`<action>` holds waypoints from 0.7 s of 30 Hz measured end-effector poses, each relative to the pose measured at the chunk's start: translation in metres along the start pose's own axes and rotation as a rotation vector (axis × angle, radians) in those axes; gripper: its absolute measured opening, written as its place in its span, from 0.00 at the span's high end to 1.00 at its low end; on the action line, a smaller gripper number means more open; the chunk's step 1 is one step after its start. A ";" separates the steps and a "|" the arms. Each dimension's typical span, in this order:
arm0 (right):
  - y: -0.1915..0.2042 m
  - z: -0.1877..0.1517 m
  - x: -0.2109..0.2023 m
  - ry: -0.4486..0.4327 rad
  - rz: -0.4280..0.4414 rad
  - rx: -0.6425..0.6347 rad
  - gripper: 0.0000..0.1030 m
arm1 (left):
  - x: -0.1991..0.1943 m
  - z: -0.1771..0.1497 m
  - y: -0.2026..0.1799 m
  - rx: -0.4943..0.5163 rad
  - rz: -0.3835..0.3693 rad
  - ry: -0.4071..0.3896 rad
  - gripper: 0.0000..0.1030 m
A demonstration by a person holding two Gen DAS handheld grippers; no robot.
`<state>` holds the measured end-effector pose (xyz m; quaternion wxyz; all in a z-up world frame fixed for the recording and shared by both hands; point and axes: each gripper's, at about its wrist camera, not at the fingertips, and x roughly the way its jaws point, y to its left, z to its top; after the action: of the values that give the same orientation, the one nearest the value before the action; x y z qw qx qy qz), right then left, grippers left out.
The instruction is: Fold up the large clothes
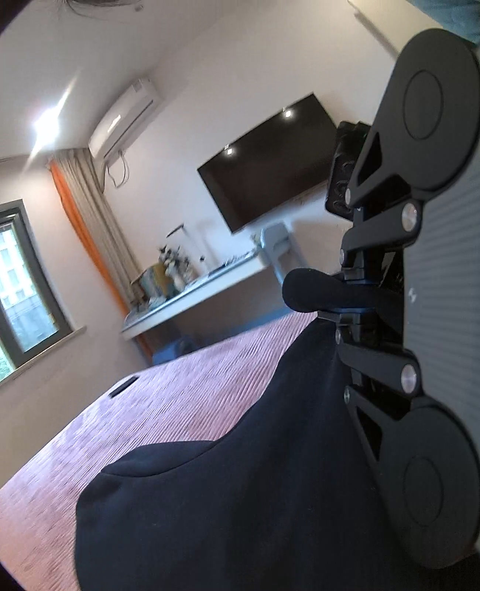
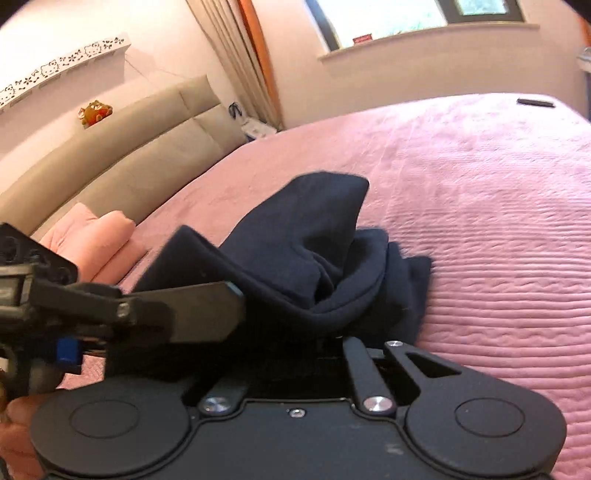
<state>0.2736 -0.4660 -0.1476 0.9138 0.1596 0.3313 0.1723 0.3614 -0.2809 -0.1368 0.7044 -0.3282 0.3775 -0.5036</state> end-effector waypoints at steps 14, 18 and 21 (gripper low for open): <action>-0.029 -0.015 -0.037 0.183 -0.235 0.054 0.81 | 0.000 -0.057 0.014 0.173 0.238 0.331 0.72; -0.002 0.040 -0.011 0.097 -0.149 -0.066 0.76 | -0.019 -0.051 -0.006 0.157 0.185 0.305 0.60; 0.025 0.075 0.025 0.063 -0.075 -0.160 0.76 | -0.039 -0.032 -0.022 0.220 0.258 0.195 0.61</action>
<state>0.3358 -0.4469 -0.0965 0.9185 0.0682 0.3509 0.1689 0.3157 -0.2521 -0.1267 0.7548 -0.1475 0.4256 -0.4768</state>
